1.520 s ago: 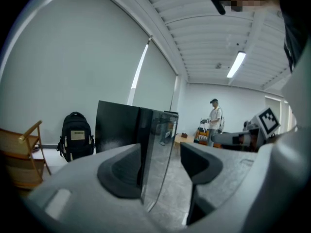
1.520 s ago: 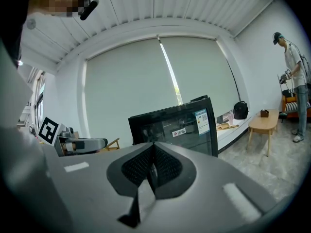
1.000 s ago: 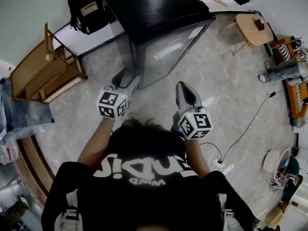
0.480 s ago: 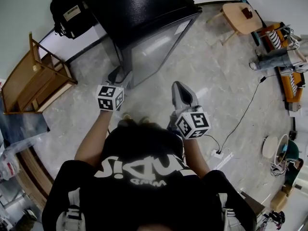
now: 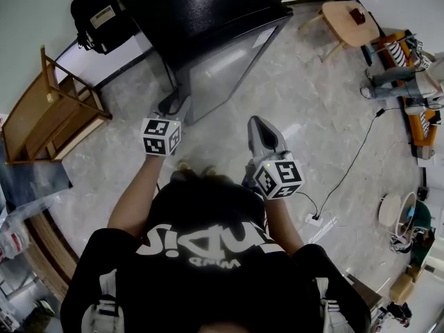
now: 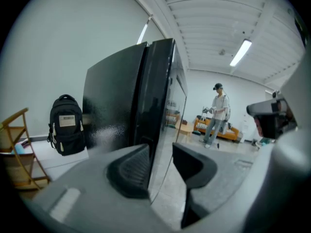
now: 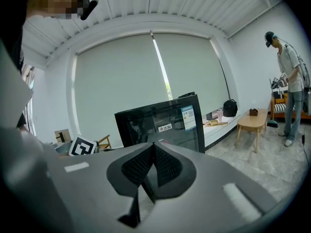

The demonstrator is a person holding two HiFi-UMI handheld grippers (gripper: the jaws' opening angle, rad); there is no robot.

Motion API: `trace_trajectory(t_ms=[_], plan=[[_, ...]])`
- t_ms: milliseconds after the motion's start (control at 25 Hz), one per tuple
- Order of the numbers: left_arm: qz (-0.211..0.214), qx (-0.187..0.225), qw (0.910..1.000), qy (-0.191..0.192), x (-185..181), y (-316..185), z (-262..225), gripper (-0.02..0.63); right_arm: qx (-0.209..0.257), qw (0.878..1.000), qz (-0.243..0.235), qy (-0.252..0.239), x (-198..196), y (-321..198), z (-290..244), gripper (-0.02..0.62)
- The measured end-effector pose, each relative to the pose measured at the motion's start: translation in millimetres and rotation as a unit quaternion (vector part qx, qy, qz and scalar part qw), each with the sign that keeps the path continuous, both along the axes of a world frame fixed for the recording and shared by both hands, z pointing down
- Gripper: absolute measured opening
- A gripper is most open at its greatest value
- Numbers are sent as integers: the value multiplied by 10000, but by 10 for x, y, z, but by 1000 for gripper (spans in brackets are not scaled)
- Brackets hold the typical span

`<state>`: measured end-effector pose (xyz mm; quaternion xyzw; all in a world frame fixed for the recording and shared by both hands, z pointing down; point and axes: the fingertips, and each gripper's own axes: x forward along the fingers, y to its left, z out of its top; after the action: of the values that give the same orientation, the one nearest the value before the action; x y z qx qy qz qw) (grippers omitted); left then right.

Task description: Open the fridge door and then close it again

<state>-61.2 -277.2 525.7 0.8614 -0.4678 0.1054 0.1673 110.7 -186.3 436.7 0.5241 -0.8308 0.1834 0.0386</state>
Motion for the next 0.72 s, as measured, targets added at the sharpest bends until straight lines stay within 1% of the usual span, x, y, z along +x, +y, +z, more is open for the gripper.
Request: trace_trajectory(t_ms=[320, 520, 720], plan=[[-174, -41, 9998, -48, -73, -51, 18, 74, -24, 10000, -63, 26, -38, -9, 22, -2], [-93, 9, 9998, -167, -73, -56, 15, 63, -62, 9999, -85, 45, -28, -18, 44, -2], [-120, -52, 9999, -91, -79, -51, 26, 57, -93, 9998, -148, 41, -50, -9, 77, -2]])
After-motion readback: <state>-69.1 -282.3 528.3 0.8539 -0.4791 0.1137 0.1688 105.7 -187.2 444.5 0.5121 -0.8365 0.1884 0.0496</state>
